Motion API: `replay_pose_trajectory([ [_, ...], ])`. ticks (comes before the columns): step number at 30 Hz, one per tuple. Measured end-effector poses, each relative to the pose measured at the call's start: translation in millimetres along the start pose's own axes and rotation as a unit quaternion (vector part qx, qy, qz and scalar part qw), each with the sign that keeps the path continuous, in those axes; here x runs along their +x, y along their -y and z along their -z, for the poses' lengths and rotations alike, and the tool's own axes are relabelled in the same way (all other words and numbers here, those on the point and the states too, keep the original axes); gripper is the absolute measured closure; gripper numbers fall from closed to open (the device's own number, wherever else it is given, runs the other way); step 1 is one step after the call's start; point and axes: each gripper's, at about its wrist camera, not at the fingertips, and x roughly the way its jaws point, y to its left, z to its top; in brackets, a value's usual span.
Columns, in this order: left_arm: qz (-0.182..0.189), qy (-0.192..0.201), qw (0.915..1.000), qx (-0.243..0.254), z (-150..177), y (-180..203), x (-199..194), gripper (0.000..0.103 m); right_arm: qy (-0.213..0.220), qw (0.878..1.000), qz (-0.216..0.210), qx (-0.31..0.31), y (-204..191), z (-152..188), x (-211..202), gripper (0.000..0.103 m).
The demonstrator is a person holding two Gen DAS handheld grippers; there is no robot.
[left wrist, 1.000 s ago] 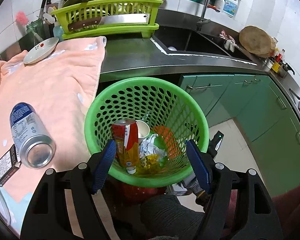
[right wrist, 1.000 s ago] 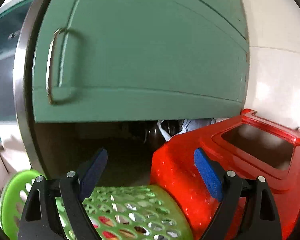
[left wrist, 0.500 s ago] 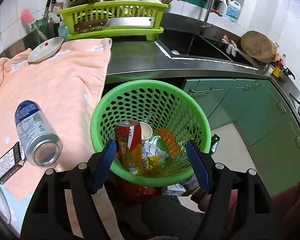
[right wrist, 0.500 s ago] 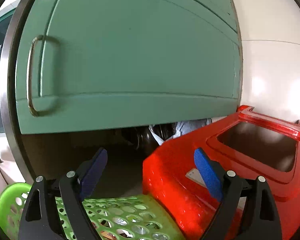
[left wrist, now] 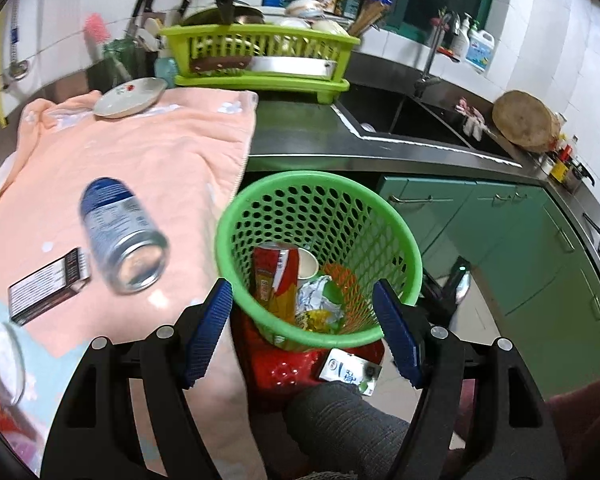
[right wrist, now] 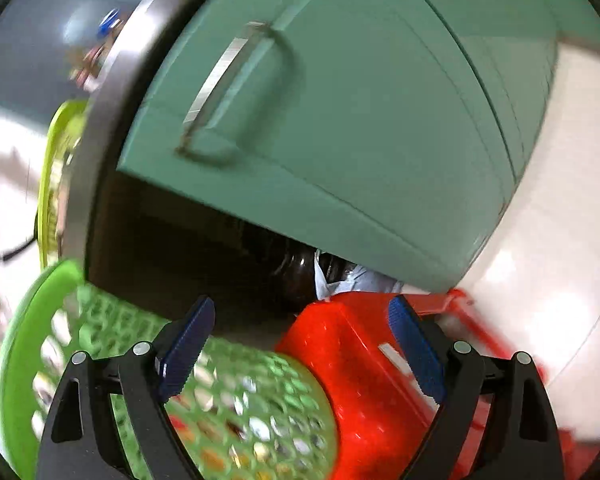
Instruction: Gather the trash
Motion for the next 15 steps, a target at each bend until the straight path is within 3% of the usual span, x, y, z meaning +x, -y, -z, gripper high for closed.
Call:
replay_pose_trajectory([
  [9, -0.03, 0.037, 0.9984, -0.03, 20.9, -12.6, -55.0, 0.028, -0.023, 0.989, 0.021, -0.142, -50.8, 1.3, -70.9, 0.017],
  [15, -0.06, 0.057, 0.995, -0.055, 40.0, -29.4, -83.9, 0.024, -0.029, 0.969, 0.016, -0.244, -95.4, 11.9, -117.5, 0.015],
])
